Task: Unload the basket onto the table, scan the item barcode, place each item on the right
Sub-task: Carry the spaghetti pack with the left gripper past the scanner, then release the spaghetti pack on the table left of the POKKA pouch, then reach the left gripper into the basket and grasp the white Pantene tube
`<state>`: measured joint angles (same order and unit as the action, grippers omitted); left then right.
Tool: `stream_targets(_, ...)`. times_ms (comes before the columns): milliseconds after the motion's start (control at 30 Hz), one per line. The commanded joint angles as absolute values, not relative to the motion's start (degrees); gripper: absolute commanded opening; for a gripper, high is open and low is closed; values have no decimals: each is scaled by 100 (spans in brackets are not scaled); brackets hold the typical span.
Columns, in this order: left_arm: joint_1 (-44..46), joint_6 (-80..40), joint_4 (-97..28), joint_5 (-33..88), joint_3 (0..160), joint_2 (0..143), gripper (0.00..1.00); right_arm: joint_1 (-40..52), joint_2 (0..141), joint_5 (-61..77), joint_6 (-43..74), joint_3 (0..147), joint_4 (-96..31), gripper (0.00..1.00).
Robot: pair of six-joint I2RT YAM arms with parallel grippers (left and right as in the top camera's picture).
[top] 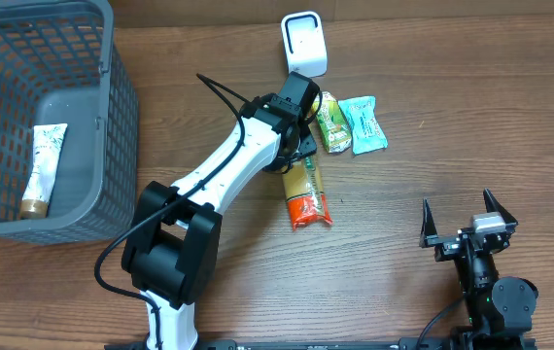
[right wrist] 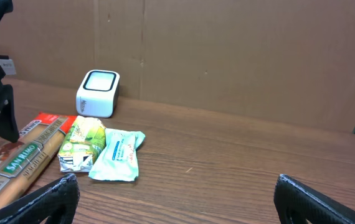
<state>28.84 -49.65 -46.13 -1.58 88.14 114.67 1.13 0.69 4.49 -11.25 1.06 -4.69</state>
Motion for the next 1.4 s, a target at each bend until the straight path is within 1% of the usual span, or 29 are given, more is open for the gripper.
stream_targets(0, 2851, -4488, -4877, -250, 9218, 11419, 53, 121, 16, 462, -1140, 49, -440, 100)
stream_targets(167, 2818, -3955, -5561, -259, 10092, 11354, 53, 121, 16, 462, -1140, 49, -440, 100)
stream_targets(200, 2764, -3798, -5968, -344, 10604, 11314, 51, 121, 16, 462, -1140, 49, -440, 100)
stream_targets(300, 2613, -3463, -6484, -401, 11432, 11268, 41, 121, 16, 462, -1142, 49, -440, 100)
stream_targets(333, 2545, -3297, -6637, -405, 11719, 11255, 41, 121, 16, 462, -1140, 49, -440, 100)
stream_targets(500, 1918, -3089, -7452, -539, 13032, 11246, 42, 121, 16, 462, -1140, 49, -440, 100)
stream_targets(600, 1339, -2823, -7856, -622, 13651, 11246, 43, 121, 16, 462, -1140, 49, -440, 100)
stream_targets(667, 840, -2539, -8077, -624, 13972, 11246, 45, 121, 16, 462, -1140, 49, -440, 100)
stream_targets(867, -502, -2128, -8392, -637, 14182, 11246, 45, 121, 16, 462, -1140, 49, -440, 100)
stream_targets(1000, -1229, -1562, -8366, -661, 14182, 11246, 51, 121, 16, 462, -1140, 49, -440, 100)
stream_targets(1233, -2060, -945, -8359, -692, 14153, 11251, 53, 123, 16, 462, -1140, 49, -440, 100)
stream_targets(1367, -2414, -854, -8484, -1420, 13769, 11264, 54, 121, 16, 462, -1140, 49, -440, 100)
